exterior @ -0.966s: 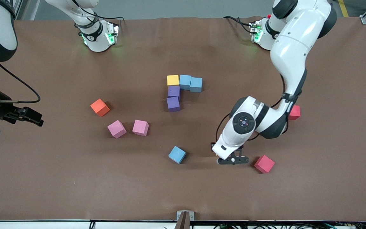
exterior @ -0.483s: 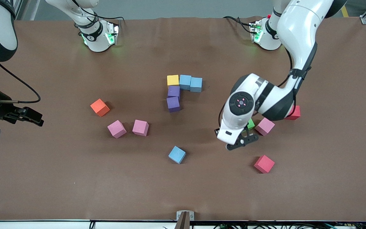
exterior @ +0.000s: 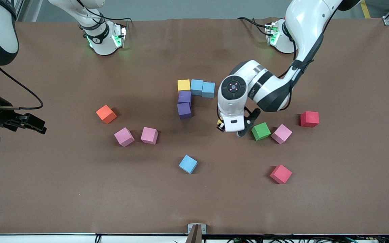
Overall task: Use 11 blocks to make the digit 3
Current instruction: 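Grasp the yellow cube with the left gripper, then carry yellow to the row with the left gripper while the right gripper reaches pink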
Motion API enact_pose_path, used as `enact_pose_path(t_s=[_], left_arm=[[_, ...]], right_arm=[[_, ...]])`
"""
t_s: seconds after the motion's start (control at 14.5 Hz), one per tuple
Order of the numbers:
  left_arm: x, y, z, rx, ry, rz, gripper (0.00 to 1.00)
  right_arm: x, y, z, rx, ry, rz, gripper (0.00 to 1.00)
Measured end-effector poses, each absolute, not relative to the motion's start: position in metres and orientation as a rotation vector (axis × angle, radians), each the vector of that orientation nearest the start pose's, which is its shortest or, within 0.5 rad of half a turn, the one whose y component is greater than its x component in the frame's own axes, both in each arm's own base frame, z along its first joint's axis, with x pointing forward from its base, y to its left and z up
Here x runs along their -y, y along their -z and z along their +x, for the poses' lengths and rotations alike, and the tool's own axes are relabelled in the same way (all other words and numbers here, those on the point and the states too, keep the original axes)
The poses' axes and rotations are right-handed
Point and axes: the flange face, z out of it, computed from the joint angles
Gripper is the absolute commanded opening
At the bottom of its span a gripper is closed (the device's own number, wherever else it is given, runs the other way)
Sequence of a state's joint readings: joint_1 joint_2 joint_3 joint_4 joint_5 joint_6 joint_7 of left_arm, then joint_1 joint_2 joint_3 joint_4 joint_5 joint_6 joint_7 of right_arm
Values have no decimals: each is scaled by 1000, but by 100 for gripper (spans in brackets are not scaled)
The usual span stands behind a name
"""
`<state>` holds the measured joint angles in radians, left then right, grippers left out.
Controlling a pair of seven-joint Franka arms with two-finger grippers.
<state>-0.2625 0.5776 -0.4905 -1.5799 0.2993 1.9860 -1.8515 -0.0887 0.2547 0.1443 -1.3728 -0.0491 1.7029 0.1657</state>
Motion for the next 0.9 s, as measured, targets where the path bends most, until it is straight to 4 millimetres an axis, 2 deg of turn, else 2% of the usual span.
enact_pose_path(t_s=[0.21, 0.34, 0.55, 0.9], left_arm=[[426, -305, 519, 1796, -33, -2477, 26], [437, -288, 502, 1929, -45, -2414, 28], [458, -268, 470, 2041, -57, -2328, 28], [486, -244, 440, 2149, -80, -2253, 28]], right_arm=[[-19, -580, 643, -175, 124, -3138, 100], [-19, -580, 643, -174, 124, -3138, 100], [-20, -580, 643, -174, 124, -3138, 100], [-22, -580, 642, -168, 124, -3138, 100]])
